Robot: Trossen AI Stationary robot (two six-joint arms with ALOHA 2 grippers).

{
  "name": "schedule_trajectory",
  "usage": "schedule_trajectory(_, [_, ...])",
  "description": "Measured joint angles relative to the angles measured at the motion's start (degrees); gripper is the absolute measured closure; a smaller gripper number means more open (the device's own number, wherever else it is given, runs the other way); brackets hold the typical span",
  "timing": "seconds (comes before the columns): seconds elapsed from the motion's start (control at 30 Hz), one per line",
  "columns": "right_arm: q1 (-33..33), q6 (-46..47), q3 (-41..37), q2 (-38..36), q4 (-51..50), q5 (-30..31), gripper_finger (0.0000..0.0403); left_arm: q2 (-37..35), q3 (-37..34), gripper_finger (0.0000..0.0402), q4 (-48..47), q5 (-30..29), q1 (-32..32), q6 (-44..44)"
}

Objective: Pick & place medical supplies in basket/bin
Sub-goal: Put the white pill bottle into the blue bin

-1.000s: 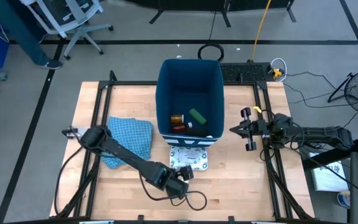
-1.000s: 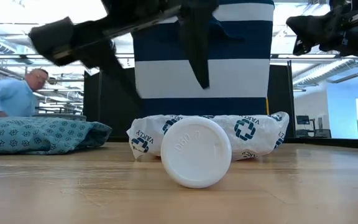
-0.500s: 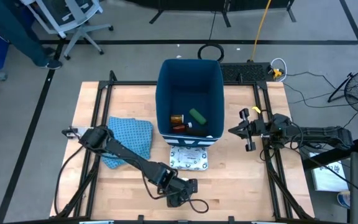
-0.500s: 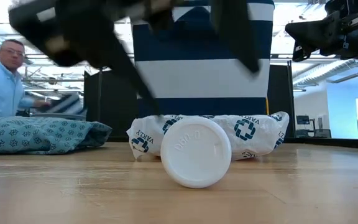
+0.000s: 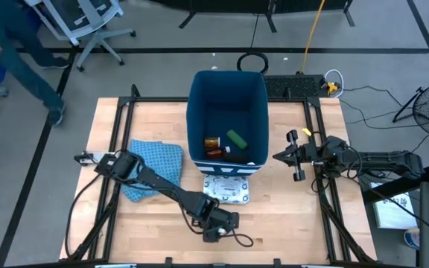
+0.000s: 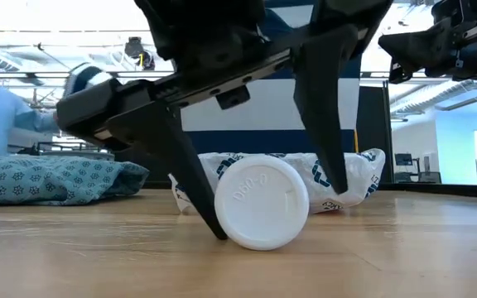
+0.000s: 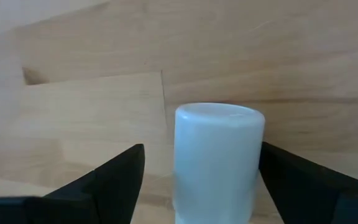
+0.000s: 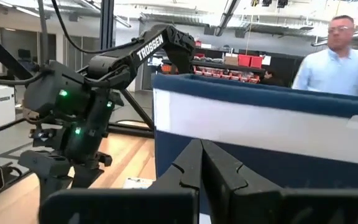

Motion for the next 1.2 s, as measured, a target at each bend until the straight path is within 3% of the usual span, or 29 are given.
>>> schedule_trajectory(0.13, [0.0, -0.5, 0.0, 0.0, 0.0, 0.0, 0.0403, 0.1, 0.0, 0.0125, -0.7, 4.1, 1.1, -2.0])
schedule_trajectory(0.37, [0.0, -1.8, 0.0, 0.0, 0.0, 0.1, 0.0403, 0.2, -0.1, 0.0236, -1.6, 4.6, 1.4, -5.5])
schedule_trajectory(0.57, [0.0, -3.0, 0.0, 0.0, 0.0, 0.1, 0.0403, -1.3, -0.3, 0.0235, -2.5, -1.6, 1.2, -10.7])
schedule_trajectory(0.63, [0.0, -3.0, 0.0, 0.0, 0.1, 0.1, 0.0403, -3.0, -0.3, 0.0218, -3.7, -2.7, 1.3, -12.1])
schedule_trajectory(0.73, [0.0, -3.2, 0.0, 0.0, 0.1, 0.1, 0.0403, -6.4, -0.3, 0.0194, -6.2, -3.0, 1.3, -14.2])
schedule_trajectory(0.87, [0.0, -3.1, 0.0, 0.0, 0.1, 0.2, 0.0403, -12.0, -0.3, 0.0207, -10.9, -2.7, 1.1, -21.8])
schedule_trajectory(1.0, [0.0, -1.8, 0.0, 0.1, 0.0, 0.1, 0.0403, -19.5, -0.3, 0.0237, -17.1, -0.3, 1.2, -31.5])
schedule_trajectory(1.2, [0.0, 0.0, 0.0, 0.1, 0.0, 0.1, 0.0403, -31.5, -0.2, 0.022, -25.2, 6.4, 1.4, -43.4])
